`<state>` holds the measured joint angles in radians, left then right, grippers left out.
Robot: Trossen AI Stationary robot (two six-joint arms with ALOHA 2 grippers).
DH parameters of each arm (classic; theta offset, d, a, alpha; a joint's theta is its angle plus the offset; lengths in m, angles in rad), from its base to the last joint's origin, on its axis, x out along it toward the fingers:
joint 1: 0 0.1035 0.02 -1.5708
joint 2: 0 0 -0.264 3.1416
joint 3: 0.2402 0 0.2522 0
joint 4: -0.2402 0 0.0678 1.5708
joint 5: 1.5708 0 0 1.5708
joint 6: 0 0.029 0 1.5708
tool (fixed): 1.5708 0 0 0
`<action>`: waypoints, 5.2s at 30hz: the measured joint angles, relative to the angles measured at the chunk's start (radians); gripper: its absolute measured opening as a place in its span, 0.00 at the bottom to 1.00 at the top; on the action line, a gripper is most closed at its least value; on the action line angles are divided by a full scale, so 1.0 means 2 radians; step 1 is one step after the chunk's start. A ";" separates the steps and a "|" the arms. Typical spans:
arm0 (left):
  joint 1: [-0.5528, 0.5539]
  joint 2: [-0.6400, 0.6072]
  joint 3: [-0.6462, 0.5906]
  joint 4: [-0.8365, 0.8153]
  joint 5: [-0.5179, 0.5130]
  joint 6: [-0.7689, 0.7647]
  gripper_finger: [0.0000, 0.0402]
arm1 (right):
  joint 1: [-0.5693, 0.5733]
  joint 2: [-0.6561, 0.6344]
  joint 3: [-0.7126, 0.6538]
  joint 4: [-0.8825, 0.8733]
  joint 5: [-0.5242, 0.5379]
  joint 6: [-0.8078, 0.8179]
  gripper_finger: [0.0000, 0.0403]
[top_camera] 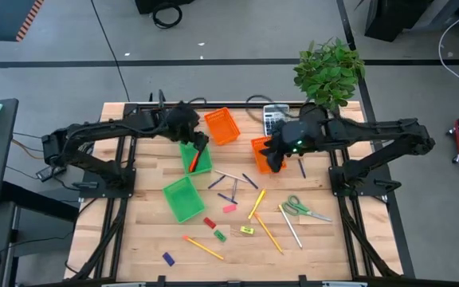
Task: Sort crayons/erasers/pens/pencils in bins
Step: Put the pink pen into the top green bin
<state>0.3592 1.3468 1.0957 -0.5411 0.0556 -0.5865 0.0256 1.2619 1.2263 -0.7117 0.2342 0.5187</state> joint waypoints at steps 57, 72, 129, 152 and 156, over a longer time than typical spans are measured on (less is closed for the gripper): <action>-0.009 -0.085 0.250 -0.222 0.013 0.062 0.43 | -0.030 0.451 0.161 0.024 -0.084 -0.093 0.17; -0.031 -0.085 0.250 -0.222 0.012 0.069 0.43 | -0.033 0.368 0.157 -0.034 -0.093 -0.089 0.02; -0.072 -0.077 0.250 -0.236 -0.080 0.094 0.43 | -0.018 0.407 0.108 -0.057 -0.106 -0.184 0.27; -0.077 -0.016 0.250 -0.229 -0.080 0.104 0.43 | -0.018 0.403 0.110 -0.054 -0.098 -0.168 0.06; -0.077 -0.017 0.250 -0.226 -0.080 0.104 0.43 | -0.019 0.375 0.117 -0.063 -0.100 -0.155 0.04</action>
<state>0.2043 1.3119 1.5963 -0.9939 -0.1047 -0.3777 -0.0116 2.0113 1.4601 -0.8380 0.0345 0.2097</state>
